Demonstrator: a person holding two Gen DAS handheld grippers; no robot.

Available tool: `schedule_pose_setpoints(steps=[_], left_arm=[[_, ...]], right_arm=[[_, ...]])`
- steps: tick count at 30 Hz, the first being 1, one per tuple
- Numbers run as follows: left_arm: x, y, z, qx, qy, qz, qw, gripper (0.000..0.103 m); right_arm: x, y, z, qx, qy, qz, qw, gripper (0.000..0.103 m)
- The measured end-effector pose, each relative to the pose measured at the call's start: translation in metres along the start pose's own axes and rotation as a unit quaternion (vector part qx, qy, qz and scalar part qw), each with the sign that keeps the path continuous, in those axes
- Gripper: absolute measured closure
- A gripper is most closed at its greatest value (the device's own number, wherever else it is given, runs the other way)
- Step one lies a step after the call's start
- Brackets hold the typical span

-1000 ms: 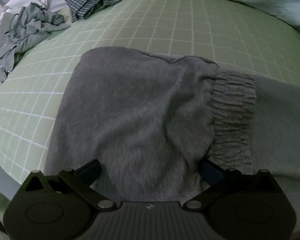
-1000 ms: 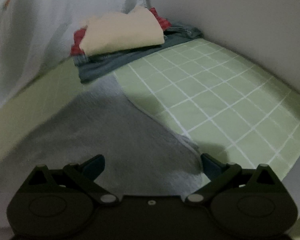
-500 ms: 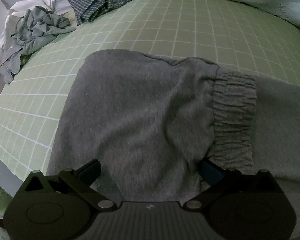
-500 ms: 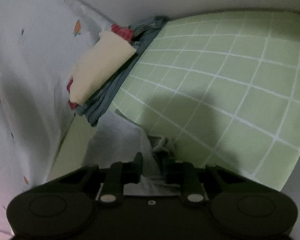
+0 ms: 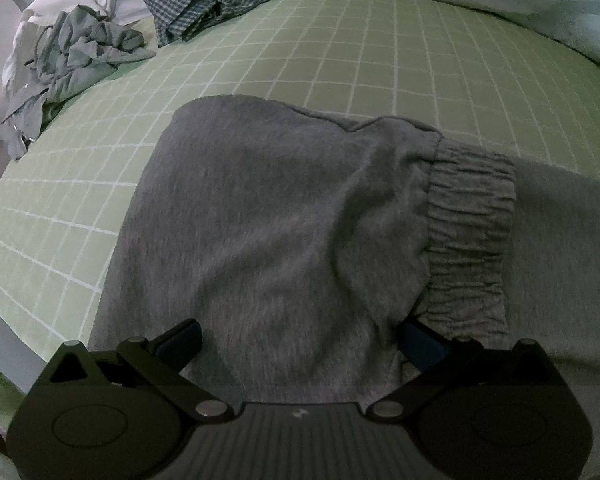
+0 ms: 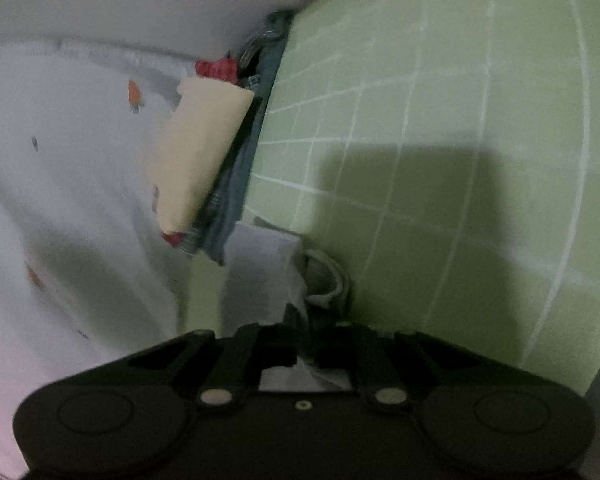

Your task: Fold clothes

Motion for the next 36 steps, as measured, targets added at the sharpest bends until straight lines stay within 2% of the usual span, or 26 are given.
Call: schedule_pose_setpoints(steps=[4, 10, 15, 21, 26, 32, 34, 36], left_arm=[[0.001, -0.001, -0.001, -0.005, 0.009, -0.008, 0.9999, 0.000], [0.001, -0.007, 0.004, 0.000, -0.002, -0.033, 0.9995, 0.000], [0.003, -0.012, 0.010, 0.004, -0.024, -0.055, 0.9982, 0.000], [0.003, -0.017, 0.014, -0.004, -0.060, -0.073, 0.9955, 0.000], [0.004, -0.022, 0.017, -0.010, -0.083, -0.094, 0.9920, 0.000], [0.003, -0.025, 0.020, -0.023, -0.110, -0.103, 0.9882, 0.000], [0.003, -0.026, 0.022, -0.027, -0.117, -0.107, 0.9869, 0.000], [0.004, -0.028, 0.023, -0.030, -0.122, -0.110, 0.9860, 0.000]], right_arm=[[0.002, -0.003, -0.012, 0.013, -0.059, 0.039, 0.997, 0.097], [0.025, -0.013, -0.046, 0.054, -0.070, 0.078, 0.993, 0.097], [0.045, -0.034, -0.091, 0.096, -0.044, 0.080, 0.991, 0.097], [0.063, -0.064, -0.167, 0.172, 0.012, 0.058, 0.983, 0.097], [0.072, -0.086, -0.241, 0.250, 0.079, 0.025, 0.965, 0.097], [0.063, -0.097, -0.331, 0.348, 0.166, -0.023, 0.923, 0.097], [0.053, -0.101, -0.346, 0.352, 0.204, -0.054, 0.912, 0.095], [0.054, -0.099, -0.348, 0.343, 0.223, -0.063, 0.910, 0.092]])
Point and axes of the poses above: each gripper's, at about its wrist camera, not at the fingertips, and y roughly against the way its jaws point, x to its left, z to its top, the point moved 10 cm from there along -y, roughly the way its jaws point, and after that the axes turned 11 degrees about -y, right-handed, at the moved point
